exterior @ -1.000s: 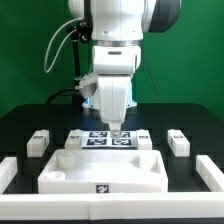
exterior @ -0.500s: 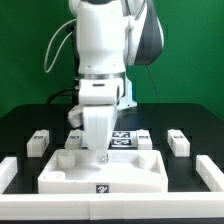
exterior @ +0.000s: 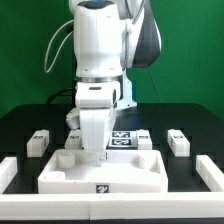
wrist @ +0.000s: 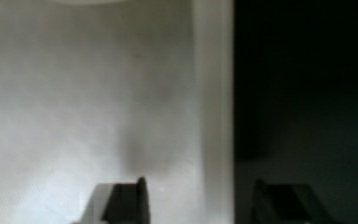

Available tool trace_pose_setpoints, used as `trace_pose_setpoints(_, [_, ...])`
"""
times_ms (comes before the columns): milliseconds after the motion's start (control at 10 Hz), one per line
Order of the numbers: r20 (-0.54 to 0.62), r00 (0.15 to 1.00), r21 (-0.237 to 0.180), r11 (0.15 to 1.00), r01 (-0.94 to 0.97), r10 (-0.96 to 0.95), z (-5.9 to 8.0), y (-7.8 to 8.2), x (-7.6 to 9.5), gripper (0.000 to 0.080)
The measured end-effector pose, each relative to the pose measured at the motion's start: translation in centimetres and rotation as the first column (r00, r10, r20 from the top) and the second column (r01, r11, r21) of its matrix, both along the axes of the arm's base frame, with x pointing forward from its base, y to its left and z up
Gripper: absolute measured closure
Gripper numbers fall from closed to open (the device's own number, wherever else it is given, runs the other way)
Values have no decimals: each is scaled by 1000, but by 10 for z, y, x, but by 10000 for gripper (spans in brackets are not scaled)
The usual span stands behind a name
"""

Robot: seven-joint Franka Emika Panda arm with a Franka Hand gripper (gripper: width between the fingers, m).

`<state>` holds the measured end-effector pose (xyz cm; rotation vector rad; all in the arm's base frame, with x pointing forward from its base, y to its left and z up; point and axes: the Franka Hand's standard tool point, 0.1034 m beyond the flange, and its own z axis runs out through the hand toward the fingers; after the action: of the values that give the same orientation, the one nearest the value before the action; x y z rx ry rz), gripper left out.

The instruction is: Assemble desk

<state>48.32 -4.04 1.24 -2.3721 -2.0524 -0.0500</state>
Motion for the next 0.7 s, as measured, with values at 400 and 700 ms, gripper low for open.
trace_pose_setpoints(400, [-1,1000,0,1000,0,0,0,0,0,744])
trace_pose_setpoints(700, [-1,1000,0,1000,1,-1,-1,0,0,744])
